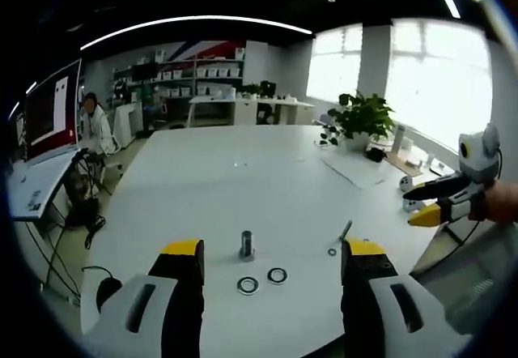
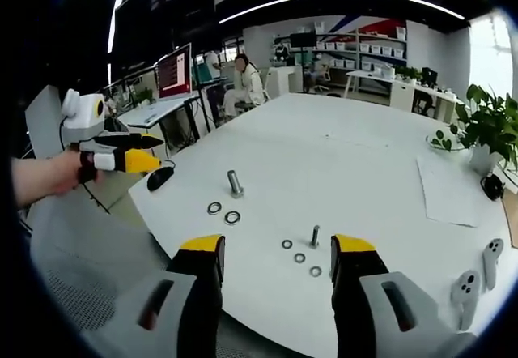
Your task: Place the washer onto the threaded stud by aligning its center hole with the stud, sliding it down to the base, and recovering from edge contact or off-axis alignment until the washer reaches the visible bottom stop.
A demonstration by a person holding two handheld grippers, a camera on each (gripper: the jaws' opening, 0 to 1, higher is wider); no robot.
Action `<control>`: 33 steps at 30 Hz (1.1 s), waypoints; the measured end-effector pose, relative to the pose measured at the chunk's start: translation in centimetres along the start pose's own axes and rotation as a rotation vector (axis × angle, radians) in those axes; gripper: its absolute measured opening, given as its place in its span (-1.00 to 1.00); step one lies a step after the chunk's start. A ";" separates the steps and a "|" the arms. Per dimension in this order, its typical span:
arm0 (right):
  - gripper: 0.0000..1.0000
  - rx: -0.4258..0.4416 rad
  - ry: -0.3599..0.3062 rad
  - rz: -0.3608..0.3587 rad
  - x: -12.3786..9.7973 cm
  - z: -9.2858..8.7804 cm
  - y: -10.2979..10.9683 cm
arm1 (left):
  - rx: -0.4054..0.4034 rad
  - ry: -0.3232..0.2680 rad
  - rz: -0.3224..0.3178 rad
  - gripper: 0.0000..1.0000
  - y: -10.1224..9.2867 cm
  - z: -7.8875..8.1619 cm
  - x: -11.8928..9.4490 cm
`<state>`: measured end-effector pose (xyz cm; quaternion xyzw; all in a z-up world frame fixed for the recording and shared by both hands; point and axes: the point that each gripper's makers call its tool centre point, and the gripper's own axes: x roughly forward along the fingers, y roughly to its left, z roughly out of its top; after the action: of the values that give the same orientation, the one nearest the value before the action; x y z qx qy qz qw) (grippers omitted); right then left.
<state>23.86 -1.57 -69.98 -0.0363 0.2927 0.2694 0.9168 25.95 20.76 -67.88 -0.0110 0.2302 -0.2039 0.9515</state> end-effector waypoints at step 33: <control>0.15 0.046 0.107 -0.012 0.1 -2.5 -0.4 | 0.005 0.086 0.023 0.36 0.3 -2.0 0.3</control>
<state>22.82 -2.39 -72.12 -0.0312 0.3470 0.2549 0.9020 25.40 21.08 -69.87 0.0029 0.2703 -0.1937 0.9431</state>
